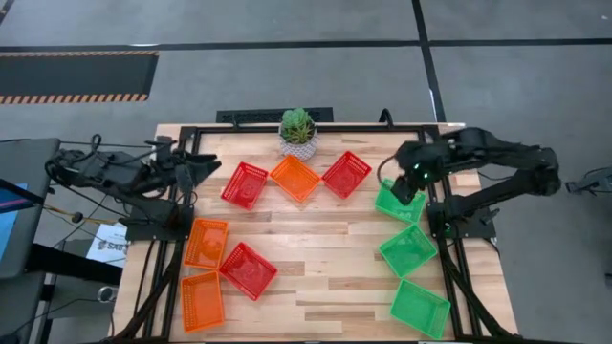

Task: Stack baskets by color
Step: Stack the middle green bin into the top green bin

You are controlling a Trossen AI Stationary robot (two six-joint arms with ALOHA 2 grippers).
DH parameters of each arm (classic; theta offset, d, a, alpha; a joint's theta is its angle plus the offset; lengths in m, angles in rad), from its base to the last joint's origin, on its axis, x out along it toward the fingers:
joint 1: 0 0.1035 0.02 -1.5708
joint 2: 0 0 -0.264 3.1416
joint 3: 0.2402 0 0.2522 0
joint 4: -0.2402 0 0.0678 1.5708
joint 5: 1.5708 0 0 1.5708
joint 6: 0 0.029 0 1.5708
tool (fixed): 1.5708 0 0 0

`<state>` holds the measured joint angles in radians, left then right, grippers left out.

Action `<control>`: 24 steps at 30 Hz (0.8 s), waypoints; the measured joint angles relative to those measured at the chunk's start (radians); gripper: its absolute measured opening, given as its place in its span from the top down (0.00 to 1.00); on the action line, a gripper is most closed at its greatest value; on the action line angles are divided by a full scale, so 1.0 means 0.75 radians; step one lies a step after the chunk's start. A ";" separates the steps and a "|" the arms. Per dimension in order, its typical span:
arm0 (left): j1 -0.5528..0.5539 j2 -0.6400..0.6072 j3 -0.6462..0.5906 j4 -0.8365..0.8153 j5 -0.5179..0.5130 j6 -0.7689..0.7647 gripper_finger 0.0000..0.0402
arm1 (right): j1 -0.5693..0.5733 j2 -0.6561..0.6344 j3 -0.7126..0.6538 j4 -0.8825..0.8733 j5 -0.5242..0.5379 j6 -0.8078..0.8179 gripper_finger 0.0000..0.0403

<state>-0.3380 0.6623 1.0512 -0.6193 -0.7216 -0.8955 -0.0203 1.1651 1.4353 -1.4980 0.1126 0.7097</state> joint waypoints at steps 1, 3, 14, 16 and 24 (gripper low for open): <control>0.015 0.015 0.000 0.000 0.044 -0.001 0.26 | 0.027 0.014 0.000 -0.034 -0.020 0.026 0.39; 0.055 0.048 0.000 0.000 0.139 -0.001 0.26 | 0.089 0.036 0.000 -0.085 -0.042 0.062 0.39; 0.401 0.226 0.000 -0.007 0.744 -0.070 0.26 | 0.442 0.046 0.000 -0.097 -0.042 0.462 0.39; 0.472 0.235 0.000 -0.007 0.858 -0.070 0.26 | 0.494 0.044 0.000 -0.097 -0.042 0.552 0.39; 0.709 0.215 0.000 -0.006 1.171 -0.070 0.26 | 0.662 0.046 0.000 -0.097 -0.037 0.835 0.39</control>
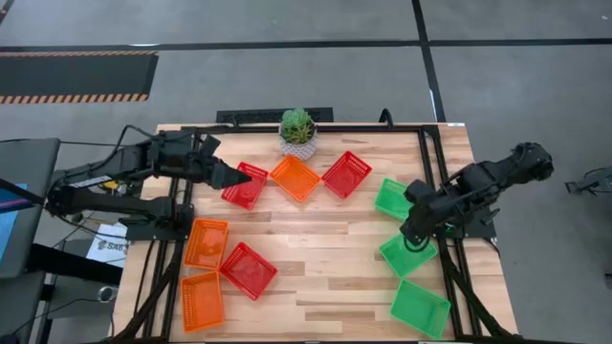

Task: Stack baskets by color
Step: Stack the middle green bin into the top green bin

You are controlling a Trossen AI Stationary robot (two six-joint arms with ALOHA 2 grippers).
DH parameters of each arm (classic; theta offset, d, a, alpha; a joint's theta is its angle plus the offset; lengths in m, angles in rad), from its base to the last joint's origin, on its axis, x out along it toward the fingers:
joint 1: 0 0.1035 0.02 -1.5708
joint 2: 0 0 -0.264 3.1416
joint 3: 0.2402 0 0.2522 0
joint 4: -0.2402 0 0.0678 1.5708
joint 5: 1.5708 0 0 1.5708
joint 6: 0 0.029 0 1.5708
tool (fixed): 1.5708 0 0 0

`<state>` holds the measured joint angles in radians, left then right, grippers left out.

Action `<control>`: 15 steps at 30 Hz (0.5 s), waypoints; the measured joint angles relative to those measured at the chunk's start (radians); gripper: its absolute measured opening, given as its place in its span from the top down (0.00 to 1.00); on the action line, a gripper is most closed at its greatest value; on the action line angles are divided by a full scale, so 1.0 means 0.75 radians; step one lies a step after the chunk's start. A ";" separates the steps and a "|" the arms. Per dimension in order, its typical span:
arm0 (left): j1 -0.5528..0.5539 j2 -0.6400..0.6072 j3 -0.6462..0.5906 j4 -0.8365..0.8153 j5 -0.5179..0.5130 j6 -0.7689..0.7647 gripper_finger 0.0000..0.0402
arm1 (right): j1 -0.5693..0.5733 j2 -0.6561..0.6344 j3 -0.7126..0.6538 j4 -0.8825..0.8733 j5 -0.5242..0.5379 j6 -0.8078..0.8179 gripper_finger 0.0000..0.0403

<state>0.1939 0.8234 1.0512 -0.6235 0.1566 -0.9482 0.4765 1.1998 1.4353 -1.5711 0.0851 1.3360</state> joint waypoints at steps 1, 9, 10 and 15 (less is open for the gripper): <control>0.022 -0.004 0.000 0.004 0.031 0.000 0.26 | 0.017 0.008 0.000 0.000 0.006 0.030 0.39; 0.132 -0.040 0.001 0.005 0.123 -0.009 0.26 | 0.119 0.147 -0.001 0.000 0.034 0.140 0.39; 0.139 -0.039 0.001 0.004 0.125 -0.007 0.26 | 0.125 0.173 -0.001 -0.001 0.034 0.138 0.39; 0.167 -0.038 0.001 0.001 0.134 0.001 0.26 | 0.120 0.284 -0.002 0.001 0.023 0.149 0.39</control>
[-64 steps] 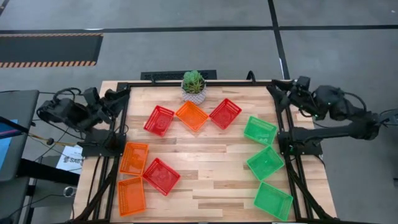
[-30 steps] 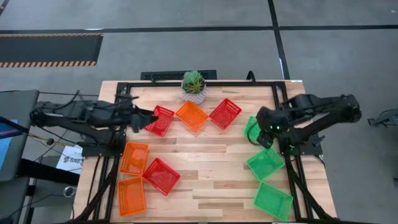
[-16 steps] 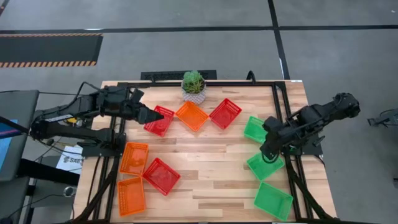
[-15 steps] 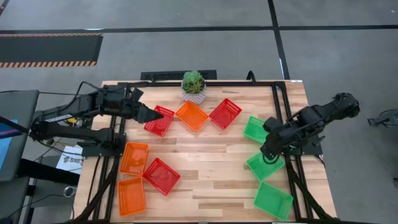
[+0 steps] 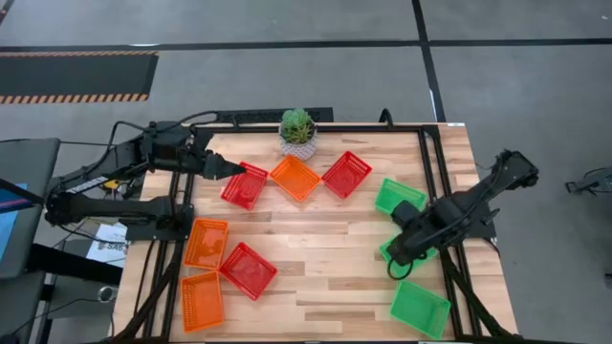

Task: Stack baskets by color
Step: Stack the middle green bin into the top green bin

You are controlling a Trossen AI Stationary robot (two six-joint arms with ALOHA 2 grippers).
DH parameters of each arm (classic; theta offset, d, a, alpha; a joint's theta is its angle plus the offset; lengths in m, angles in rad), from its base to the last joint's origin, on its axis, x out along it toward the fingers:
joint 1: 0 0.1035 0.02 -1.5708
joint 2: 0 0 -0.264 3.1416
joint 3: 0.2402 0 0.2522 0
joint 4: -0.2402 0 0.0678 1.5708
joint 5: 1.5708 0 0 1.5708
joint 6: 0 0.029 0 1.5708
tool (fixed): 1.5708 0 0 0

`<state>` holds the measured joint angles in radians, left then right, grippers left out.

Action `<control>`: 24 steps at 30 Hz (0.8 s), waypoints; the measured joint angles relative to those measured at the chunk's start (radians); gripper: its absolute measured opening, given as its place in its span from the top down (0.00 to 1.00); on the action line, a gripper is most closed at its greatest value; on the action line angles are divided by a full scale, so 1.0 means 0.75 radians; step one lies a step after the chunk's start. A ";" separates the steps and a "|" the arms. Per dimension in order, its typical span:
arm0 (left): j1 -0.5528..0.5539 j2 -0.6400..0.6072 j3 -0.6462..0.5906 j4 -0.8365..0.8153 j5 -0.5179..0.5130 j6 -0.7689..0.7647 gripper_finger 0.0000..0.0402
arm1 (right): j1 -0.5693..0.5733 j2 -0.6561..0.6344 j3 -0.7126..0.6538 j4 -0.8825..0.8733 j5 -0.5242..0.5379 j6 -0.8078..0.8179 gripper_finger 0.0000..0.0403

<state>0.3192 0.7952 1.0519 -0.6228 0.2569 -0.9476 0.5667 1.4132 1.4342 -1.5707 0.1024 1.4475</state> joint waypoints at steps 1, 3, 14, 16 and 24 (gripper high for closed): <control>0.007 0.003 0.000 0.000 0.003 0.000 0.26 | -0.004 0.019 0.000 0.000 -0.002 0.014 0.39; 0.022 0.012 0.000 -0.001 0.016 0.000 0.26 | -0.019 0.046 -0.001 0.000 -0.031 0.047 0.39; 0.048 0.084 0.000 -0.013 0.083 0.097 0.26 | -0.060 0.059 -0.001 0.006 -0.034 0.166 0.39; 0.048 0.107 0.000 -0.040 0.083 0.113 0.26 | -0.074 0.062 -0.001 0.007 -0.027 0.157 0.39; 0.048 0.148 -0.001 -0.097 0.097 0.187 0.26 | -0.204 0.063 -0.001 0.116 0.040 -0.055 0.39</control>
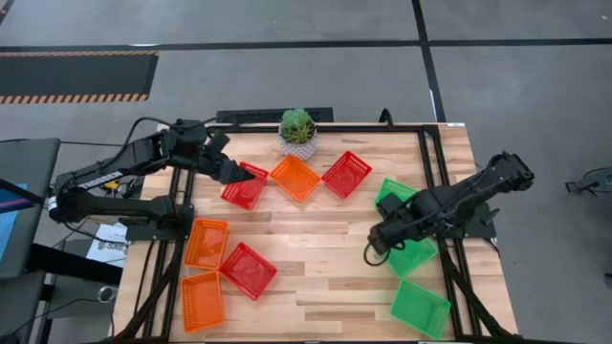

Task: Stack baskets by color
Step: Stack the middle green bin into the top green bin

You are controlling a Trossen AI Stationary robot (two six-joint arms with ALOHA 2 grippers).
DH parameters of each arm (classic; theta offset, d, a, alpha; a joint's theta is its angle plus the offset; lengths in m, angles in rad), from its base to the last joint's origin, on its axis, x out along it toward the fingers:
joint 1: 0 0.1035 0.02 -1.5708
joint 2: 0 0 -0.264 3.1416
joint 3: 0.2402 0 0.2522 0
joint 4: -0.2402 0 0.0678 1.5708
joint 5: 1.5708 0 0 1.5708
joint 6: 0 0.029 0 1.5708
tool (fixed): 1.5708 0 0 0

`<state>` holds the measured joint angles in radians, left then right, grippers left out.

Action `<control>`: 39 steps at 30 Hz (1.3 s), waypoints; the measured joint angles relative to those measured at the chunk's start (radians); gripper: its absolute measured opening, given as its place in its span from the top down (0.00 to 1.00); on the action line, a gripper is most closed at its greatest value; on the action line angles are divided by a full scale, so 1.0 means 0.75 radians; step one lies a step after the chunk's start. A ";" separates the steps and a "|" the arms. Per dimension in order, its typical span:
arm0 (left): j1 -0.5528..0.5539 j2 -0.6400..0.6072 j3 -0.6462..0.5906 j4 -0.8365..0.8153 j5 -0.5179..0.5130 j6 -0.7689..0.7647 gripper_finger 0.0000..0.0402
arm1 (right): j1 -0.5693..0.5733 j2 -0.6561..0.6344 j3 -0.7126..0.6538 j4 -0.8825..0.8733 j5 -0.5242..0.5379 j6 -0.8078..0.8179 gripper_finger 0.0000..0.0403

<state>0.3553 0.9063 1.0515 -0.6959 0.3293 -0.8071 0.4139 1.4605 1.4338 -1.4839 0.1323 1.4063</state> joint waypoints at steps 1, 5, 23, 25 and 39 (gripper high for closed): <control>0.000 0.003 0.000 -0.010 -0.001 0.008 0.26 | -0.021 0.000 0.000 0.006 0.001 -0.037 0.39; 0.000 0.018 0.000 -0.052 -0.002 0.045 0.26 | -0.080 0.000 0.000 0.006 -0.012 -0.112 0.39; 0.000 0.016 0.000 -0.085 -0.083 0.064 0.26 | 0.058 -0.012 -0.287 0.112 -0.158 0.180 0.39; 0.000 0.016 0.000 -0.084 -0.105 0.072 0.26 | 0.033 -0.011 -0.310 0.084 -0.156 0.174 0.39; 0.000 0.016 0.000 -0.084 -0.111 0.072 0.26 | -0.036 0.000 -0.311 0.240 -0.194 -0.020 0.39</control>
<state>0.3553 0.9184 1.0515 -0.7587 0.2461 -0.7532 0.3870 1.4603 1.2008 -1.3040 -0.0136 1.3913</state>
